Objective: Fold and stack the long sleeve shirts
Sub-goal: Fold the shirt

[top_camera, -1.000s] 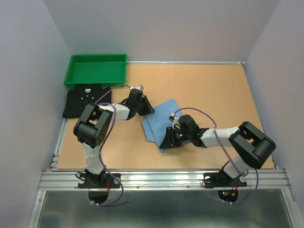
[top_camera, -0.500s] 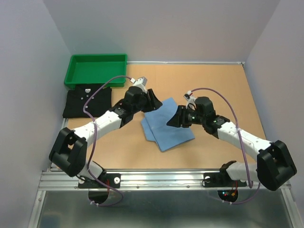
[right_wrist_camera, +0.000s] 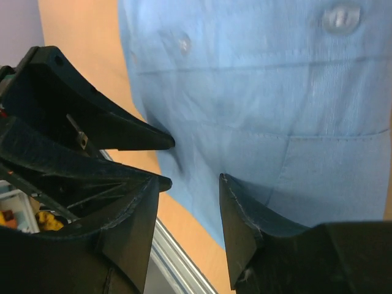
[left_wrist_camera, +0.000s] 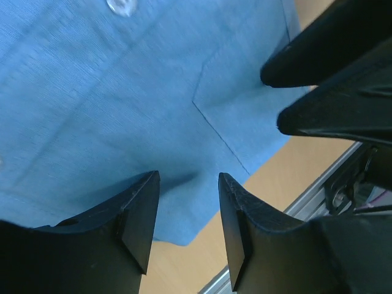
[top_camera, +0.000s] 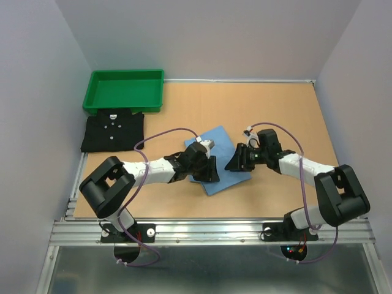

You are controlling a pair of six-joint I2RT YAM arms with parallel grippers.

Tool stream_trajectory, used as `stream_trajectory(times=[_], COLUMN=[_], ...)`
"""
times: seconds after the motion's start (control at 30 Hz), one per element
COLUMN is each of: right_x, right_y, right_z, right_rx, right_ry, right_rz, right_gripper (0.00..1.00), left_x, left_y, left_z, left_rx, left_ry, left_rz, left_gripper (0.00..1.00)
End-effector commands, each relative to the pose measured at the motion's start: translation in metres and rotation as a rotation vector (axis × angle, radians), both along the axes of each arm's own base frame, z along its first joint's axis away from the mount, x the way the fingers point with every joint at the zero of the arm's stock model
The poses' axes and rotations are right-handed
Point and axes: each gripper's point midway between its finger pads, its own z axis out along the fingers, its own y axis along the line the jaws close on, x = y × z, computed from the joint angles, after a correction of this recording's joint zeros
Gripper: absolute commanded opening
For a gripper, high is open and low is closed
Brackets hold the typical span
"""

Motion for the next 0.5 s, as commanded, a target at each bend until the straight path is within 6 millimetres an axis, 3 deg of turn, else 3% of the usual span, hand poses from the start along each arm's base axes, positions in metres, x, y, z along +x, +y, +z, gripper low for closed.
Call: stream_trajectory(times=[0.0,0.27,0.47], right_x=[-0.019,-0.017,-0.008], right_y=[0.002,-0.028,-0.043], right_z=[-0.020,-0.077,-0.087], right_rx=[0.071,0.078,0.067], right_ry=[0.030,0.189,0.214], right_rz=[0.092,-0.081,-0.167], right_gripper=[0.48,0.43,0.42], left_x=[-0.018,-0.034,-0.043], left_y=[0.003,0.031,0.038], left_z=[-0.013,-0.055,-0.069], left_rx=[0.017,0.133,0.148], left_ry=[0.034,0.133,0.174], left_rz=[-0.045,-0.002,-0.002], left_gripper=[0.53,0.50,0.48])
